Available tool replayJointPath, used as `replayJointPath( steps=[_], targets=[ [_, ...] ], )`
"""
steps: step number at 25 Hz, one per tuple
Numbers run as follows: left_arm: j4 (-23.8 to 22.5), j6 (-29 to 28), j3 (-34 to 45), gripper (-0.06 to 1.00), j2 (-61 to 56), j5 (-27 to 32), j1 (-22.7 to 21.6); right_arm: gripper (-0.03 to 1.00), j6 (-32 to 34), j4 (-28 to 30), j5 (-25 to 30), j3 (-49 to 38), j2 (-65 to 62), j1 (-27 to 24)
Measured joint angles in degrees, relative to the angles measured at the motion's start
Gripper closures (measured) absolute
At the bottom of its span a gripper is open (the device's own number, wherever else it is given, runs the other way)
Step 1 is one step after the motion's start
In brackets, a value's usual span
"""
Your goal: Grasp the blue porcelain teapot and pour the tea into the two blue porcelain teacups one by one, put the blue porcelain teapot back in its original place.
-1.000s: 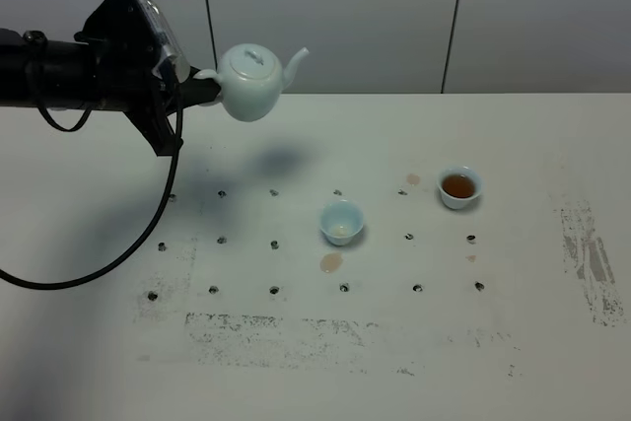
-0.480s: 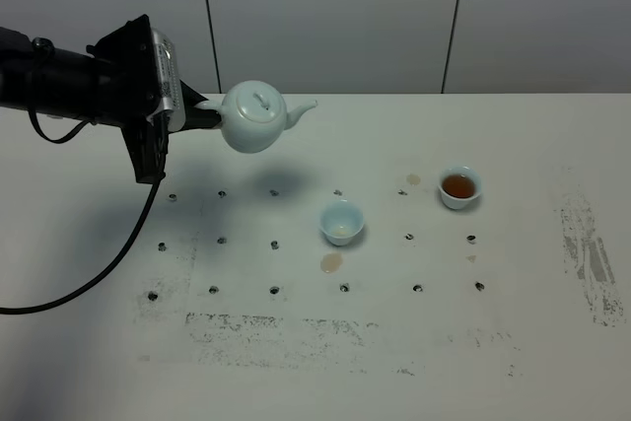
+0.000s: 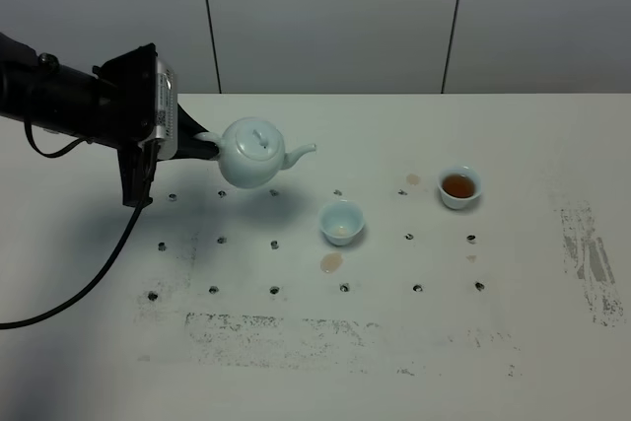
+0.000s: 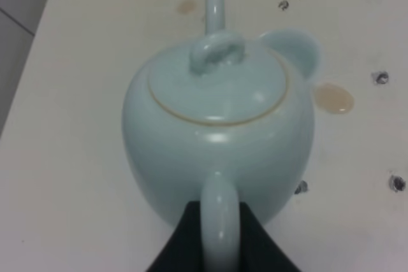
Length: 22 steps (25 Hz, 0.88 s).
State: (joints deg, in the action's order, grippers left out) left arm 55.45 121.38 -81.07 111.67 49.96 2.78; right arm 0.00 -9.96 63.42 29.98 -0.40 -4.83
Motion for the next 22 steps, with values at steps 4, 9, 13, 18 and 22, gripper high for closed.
replayJointPath(
  steps=[4,9,13,18,22],
  targets=[
    [-4.98,0.0,0.0,0.84,0.07,0.02,0.95,0.75,0.0,0.0,0.0,0.0,0.0,0.0],
    [-7.96,0.0,-0.07,0.84,0.32,-2.92,4.05,0.75,0.0,0.0,0.0,0.0,0.0,0.0],
    [-9.94,0.0,-0.16,0.84,1.0,-6.3,6.53,0.75,0.0,0.0,0.0,0.0,0.0,0.0],
    [-11.29,0.0,-0.2,0.84,1.7,-9.61,8.58,0.75,0.0,0.0,0.0,0.0,0.0,0.0],
    [-14.01,0.0,-0.2,0.84,1.74,-11.75,9.87,0.75,0.0,0.0,0.0,0.0,0.0,0.0]
  ],
)
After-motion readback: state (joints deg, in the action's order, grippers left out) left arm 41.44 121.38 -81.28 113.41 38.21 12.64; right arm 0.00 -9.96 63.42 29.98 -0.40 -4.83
